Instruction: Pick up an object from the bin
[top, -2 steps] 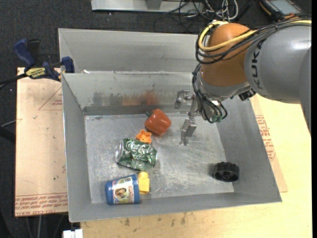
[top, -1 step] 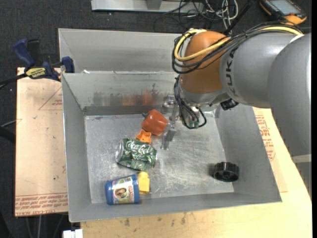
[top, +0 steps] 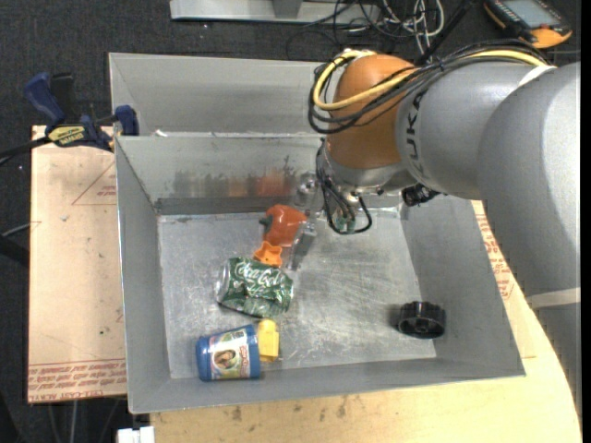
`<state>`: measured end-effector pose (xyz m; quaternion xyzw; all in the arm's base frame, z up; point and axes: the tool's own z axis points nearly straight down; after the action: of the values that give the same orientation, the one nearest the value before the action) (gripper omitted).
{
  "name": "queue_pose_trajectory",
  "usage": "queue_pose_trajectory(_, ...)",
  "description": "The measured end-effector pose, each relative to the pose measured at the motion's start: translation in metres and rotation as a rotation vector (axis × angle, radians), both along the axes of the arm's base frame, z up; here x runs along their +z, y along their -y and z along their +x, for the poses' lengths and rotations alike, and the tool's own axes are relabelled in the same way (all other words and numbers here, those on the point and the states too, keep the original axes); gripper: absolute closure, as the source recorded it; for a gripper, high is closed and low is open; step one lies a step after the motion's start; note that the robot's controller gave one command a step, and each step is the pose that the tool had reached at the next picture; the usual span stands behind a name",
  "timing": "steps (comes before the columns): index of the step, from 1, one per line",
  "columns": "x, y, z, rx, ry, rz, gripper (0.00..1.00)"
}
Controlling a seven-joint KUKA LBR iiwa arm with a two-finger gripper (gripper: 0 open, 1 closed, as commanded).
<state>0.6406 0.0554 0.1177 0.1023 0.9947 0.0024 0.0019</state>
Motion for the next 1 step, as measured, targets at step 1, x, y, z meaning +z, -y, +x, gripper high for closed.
queue_pose_trajectory(1,-0.0377,-0.0407,0.0077,0.060,-0.001,-0.006,1.00)
